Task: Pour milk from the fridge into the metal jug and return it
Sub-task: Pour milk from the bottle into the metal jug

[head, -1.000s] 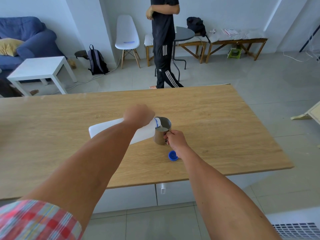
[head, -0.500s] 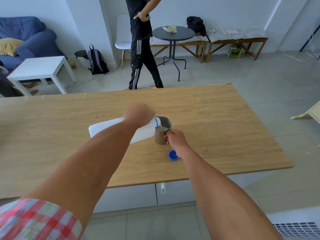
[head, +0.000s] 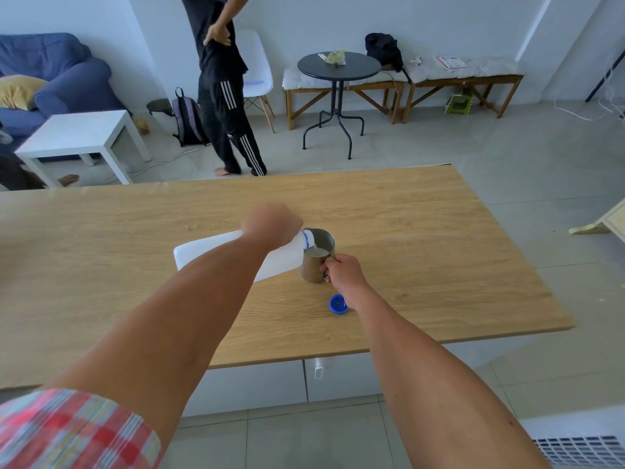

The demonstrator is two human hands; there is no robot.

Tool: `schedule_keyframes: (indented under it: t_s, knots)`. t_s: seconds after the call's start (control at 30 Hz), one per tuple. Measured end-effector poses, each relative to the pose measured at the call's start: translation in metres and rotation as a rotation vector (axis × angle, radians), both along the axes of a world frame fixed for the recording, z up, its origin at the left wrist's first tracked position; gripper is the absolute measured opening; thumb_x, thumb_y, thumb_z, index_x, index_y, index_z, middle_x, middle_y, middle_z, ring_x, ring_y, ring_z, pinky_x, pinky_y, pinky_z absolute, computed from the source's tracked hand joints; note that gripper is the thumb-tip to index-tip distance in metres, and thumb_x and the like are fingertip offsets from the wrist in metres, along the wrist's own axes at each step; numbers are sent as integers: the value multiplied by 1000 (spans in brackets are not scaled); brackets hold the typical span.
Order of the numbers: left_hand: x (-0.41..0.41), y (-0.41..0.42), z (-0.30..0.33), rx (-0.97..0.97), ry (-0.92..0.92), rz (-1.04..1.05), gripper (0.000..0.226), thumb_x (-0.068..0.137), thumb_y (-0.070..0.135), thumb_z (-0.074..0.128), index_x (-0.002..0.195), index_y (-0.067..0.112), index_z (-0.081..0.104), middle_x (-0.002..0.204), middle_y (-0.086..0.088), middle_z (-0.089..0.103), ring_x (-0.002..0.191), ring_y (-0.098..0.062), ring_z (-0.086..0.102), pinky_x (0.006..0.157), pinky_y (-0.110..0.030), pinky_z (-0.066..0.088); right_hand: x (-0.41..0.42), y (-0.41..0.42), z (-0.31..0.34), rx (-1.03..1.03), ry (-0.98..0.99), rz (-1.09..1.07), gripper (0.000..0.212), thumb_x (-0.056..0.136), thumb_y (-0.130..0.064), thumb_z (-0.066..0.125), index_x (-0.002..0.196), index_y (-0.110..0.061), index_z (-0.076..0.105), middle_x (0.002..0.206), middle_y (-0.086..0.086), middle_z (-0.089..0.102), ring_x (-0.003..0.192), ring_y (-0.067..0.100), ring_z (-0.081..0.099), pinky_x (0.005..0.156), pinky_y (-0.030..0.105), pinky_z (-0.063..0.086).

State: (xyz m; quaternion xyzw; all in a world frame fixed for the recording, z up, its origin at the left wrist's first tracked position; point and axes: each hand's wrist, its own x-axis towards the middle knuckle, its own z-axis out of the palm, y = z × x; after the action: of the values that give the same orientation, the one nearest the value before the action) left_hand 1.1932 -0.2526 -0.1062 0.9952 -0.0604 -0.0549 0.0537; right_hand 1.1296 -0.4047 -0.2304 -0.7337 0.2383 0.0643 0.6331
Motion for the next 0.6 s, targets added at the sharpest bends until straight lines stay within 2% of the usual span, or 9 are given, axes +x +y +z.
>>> schedule_keyframes:
  t_s: [0.33, 0.6]
  knots:
    - [-1, 0, 1, 3, 13, 8, 31, 97, 32, 40, 83, 12, 59, 77, -5, 56, 62, -20, 48, 62, -34, 38, 0, 0, 1, -12, -2, -1, 29, 99, -7, 46, 82, -6, 69, 89, 13, 64, 73, 19, 51, 74, 37, 42]
    - [-1, 0, 1, 0, 19, 11, 32, 98, 32, 39, 89, 11, 62, 77, -5, 54, 65, -22, 49, 66, -35, 38, 0, 0, -1, -11, -3, 4, 29, 100, -8, 46, 83, -7, 69, 89, 12, 65, 77, 20, 53, 75, 36, 44]
